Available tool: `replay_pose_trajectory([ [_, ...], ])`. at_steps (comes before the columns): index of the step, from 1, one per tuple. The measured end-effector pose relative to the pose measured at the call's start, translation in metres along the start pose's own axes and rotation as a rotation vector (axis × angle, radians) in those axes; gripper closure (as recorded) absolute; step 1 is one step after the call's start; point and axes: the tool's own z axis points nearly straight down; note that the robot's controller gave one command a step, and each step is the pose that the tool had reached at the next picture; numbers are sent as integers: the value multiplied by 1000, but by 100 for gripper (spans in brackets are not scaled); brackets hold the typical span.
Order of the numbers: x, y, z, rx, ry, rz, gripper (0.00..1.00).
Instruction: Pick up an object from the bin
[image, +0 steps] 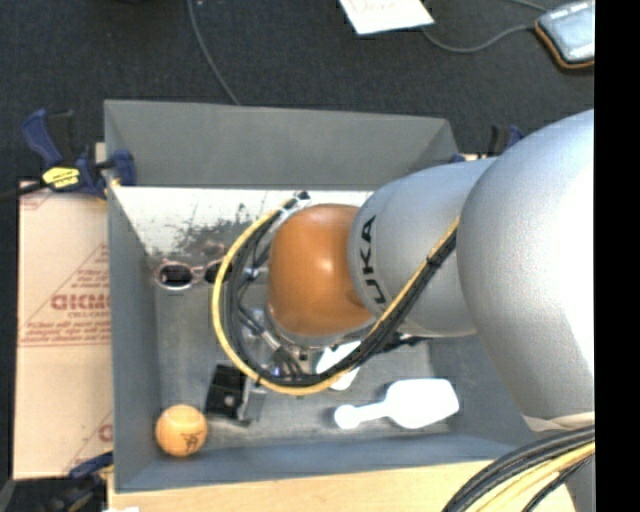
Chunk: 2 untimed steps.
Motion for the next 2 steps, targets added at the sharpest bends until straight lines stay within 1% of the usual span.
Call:
replay_pose_trajectory([
  [1,-20,3,26,3,3,58,0],
  [2,-12,8,55,0,3,294,0],
])
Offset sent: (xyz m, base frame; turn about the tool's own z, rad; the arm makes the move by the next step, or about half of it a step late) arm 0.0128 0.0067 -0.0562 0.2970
